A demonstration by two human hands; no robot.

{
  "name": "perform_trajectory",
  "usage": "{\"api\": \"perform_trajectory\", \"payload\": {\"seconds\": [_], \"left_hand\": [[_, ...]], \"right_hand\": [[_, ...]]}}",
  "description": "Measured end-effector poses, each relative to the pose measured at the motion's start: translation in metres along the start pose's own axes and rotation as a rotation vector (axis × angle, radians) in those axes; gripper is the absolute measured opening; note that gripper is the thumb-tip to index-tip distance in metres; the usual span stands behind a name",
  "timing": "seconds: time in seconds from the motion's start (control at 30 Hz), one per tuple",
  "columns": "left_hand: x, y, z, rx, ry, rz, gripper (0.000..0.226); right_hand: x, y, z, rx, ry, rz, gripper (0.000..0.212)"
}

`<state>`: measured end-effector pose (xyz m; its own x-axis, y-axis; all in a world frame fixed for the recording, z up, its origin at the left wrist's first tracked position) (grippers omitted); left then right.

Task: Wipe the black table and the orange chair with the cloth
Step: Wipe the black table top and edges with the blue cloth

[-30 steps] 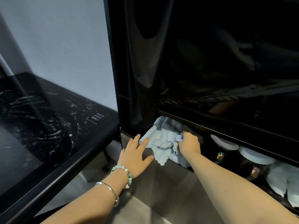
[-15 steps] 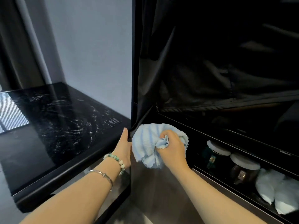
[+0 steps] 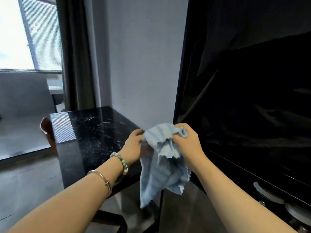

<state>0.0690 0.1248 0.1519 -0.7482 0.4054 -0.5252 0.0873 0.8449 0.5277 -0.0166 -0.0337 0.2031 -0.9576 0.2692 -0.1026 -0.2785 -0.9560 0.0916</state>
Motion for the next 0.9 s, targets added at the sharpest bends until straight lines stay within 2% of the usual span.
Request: {"api": "perform_trajectory", "payload": {"seconds": [0.03, 0.1, 0.2, 0.27, 0.33, 0.43, 0.47, 0.53, 0.63, 0.73, 0.9], "left_hand": [[0.004, 0.006, 0.001, 0.124, 0.048, -0.001, 0.019], [0.015, 0.025, 0.011, 0.323, 0.209, -0.092, 0.013], [0.03, 0.053, 0.032, 0.601, 0.371, -0.25, 0.017], [0.039, 0.074, 0.045, 0.741, 0.457, -0.279, 0.026], [0.047, 0.093, 0.062, 0.825, 0.528, -0.276, 0.038], [0.056, 0.12, 0.082, 0.909, 0.607, -0.228, 0.04], [0.059, 0.13, 0.09, 0.903, 0.624, -0.215, 0.042], [0.065, 0.151, 0.107, 0.867, 0.647, -0.199, 0.046], [0.074, 0.177, 0.134, 0.756, 0.692, -0.183, 0.045], [0.082, 0.193, 0.153, 0.668, 0.714, -0.165, 0.038], [0.081, 0.208, 0.167, 0.645, 0.645, -0.156, 0.028]], "right_hand": [[-0.005, -0.009, 0.001, -0.026, -0.02, 0.023, 0.012], [-0.019, -0.028, -0.002, -0.112, -0.059, 0.06, 0.016], [-0.036, -0.066, -0.015, -0.299, -0.17, 0.149, 0.043], [-0.037, -0.099, -0.032, -0.4, -0.3, 0.241, 0.042], [-0.032, -0.133, -0.045, -0.396, -0.383, 0.367, 0.037], [-0.027, -0.186, -0.059, -0.244, -0.44, 0.537, 0.059], [-0.028, -0.2, -0.058, -0.185, -0.443, 0.538, 0.058], [-0.031, -0.219, -0.055, -0.067, -0.435, 0.423, 0.036], [-0.036, -0.239, -0.05, -0.073, -0.404, 0.292, 0.008], [-0.035, -0.254, -0.054, -0.045, -0.4, 0.208, 0.012], [-0.036, -0.269, -0.052, -0.027, -0.419, 0.166, 0.016]]}}
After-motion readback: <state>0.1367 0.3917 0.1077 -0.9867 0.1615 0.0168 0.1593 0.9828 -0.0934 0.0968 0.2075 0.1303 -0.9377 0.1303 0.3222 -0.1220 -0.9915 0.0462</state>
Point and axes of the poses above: each hand's wrist, its own x-axis away from the middle knuckle, its own y-axis out of the back of the hand, z = x × y, the point moved 6 cm from there along -x, towards the middle knuckle, and after that the axes turned 15 degrees about -y, right-handed, at the moved point
